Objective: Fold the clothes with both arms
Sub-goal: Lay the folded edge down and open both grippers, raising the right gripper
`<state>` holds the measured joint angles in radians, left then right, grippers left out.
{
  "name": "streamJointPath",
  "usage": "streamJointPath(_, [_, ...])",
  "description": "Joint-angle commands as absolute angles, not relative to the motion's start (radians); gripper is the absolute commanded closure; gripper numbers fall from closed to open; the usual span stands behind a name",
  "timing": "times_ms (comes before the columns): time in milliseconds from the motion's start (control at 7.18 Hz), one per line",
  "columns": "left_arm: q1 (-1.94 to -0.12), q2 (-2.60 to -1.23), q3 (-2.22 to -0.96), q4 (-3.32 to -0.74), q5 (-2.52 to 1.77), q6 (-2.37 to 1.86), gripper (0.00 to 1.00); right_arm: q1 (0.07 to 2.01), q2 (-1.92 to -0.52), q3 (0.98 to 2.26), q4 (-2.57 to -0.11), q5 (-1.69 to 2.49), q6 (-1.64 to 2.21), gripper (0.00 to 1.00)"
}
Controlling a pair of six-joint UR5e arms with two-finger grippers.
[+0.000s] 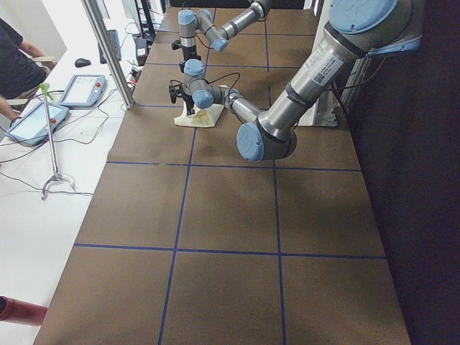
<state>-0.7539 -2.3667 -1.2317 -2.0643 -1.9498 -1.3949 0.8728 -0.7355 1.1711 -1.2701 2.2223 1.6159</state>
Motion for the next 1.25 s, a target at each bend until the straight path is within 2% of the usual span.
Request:
streamJointPath(0, [-0.787,-2.367,-1.192,-2.112,-1.951,-1.304,0.00,0.896,-0.739,1.172,-1.270,2.261,1.586,0.00])
streamJointPath(418, [-0.856,-2.352,-1.195,-2.208,-2.080,-1.273,0.00,0.896,-0.782,1.222,-1.269,2.261,1.543,0.00])
streamJointPath(697, [-0.786,-2.315,-1.198,-2.371,-2.082,-1.437,0.00,0.896,-0.793,1.246,-1.267,2.260,1.522,0.00])
streamJointPath(1115, [-0.726,-2.307,-1.203,-2.434,-2.085,-1.514,0.00,0.905,-0.792,1.247,-1.267,2.260,1.517,0.00])
